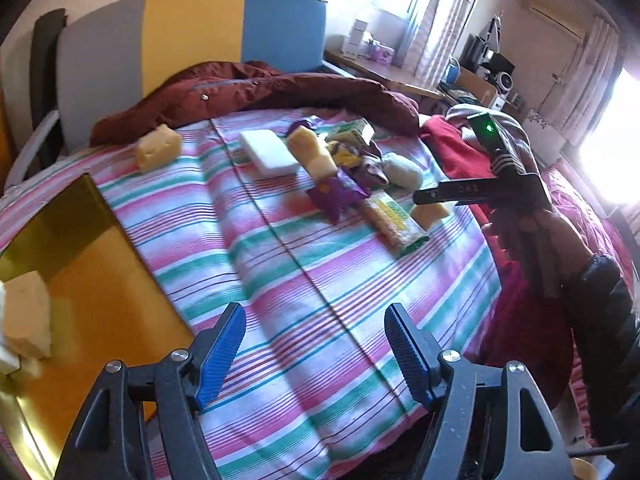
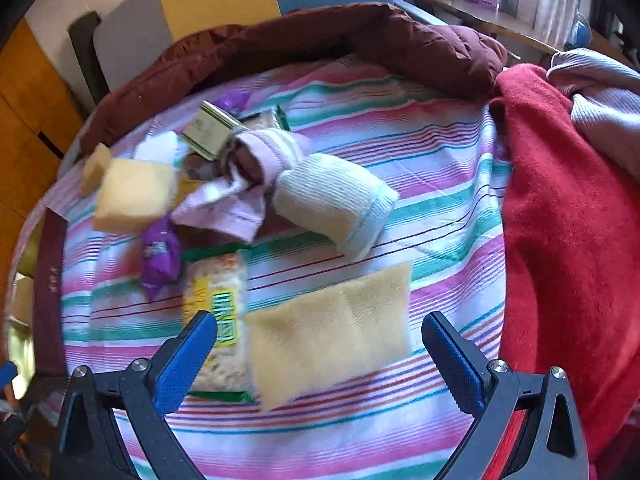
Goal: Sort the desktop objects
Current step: 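Move both grippers back toward the pile of items on the bedspread, then grasp the cracker packet with left gripper while right gripper grasps a flat sponge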
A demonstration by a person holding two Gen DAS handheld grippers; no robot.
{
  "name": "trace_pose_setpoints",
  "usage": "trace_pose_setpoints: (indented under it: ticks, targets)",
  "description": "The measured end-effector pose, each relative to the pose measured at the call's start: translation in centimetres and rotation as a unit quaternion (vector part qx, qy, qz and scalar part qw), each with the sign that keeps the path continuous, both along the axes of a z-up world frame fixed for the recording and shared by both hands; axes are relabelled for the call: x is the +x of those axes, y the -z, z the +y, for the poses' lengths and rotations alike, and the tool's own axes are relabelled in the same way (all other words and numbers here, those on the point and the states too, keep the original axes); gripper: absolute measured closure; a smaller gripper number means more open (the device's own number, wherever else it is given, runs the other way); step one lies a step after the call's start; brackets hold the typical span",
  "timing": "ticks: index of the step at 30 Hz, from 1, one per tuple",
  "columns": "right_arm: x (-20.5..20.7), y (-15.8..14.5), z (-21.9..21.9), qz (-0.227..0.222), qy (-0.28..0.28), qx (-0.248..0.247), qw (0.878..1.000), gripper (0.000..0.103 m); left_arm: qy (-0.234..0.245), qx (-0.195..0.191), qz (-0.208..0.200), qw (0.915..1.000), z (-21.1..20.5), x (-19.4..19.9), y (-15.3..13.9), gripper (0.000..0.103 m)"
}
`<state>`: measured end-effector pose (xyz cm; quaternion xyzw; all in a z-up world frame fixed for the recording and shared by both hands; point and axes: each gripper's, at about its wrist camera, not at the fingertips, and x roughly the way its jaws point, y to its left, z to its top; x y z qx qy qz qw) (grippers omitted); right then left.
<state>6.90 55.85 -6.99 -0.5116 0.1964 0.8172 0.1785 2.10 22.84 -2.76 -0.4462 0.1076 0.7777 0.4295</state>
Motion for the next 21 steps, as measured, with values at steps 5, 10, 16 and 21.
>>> trace_pose_setpoints:
  ticks: [5, 10, 16, 21]
  targets:
    - [0.7, 0.4, 0.9, 0.028, 0.027, -0.013, 0.999, 0.008, 0.016, -0.004, -0.027, 0.9995, 2.7, -0.5, 0.9, 0.030]
    - [1.3, -0.3, 1.4, 0.045, 0.041, -0.012, 0.998, 0.028, 0.038, -0.019, -0.061, 0.9973, 7.0, -0.7, 2.7, 0.030]
    - [1.3, -0.6, 2.0, 0.063, 0.046, -0.034, 0.996, 0.006, 0.031, -0.023, -0.110, 0.9932, 12.3, -1.5, 4.3, 0.032]
    - [1.3, -0.8, 2.1, 0.076, 0.045, -0.041, 0.995, 0.002, 0.010, -0.026, -0.122, 0.9921, 15.9, -2.3, 5.0, 0.032]
